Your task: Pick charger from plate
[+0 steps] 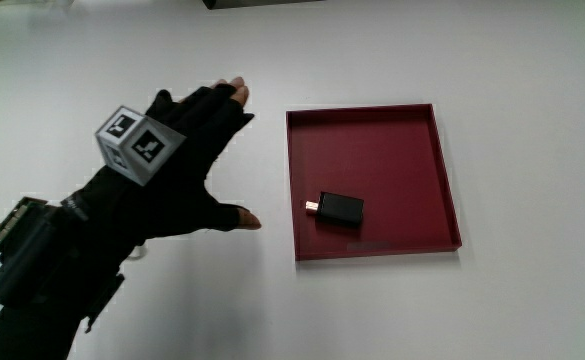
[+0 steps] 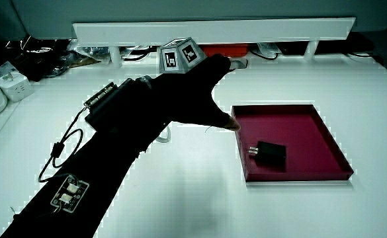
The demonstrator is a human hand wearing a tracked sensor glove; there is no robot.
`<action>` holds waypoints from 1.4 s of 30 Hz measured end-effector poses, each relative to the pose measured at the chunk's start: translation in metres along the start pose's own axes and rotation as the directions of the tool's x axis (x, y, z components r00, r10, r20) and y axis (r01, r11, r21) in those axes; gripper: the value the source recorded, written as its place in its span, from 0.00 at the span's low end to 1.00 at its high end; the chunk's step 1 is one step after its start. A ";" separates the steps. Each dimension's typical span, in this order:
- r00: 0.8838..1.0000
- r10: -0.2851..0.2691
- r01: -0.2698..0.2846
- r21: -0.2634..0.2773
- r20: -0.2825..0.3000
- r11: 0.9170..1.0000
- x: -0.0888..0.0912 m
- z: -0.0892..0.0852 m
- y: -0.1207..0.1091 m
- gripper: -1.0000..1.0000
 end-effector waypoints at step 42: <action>0.986 0.158 -0.166 -0.228 -0.050 0.959 -0.005 -0.141 0.090 0.50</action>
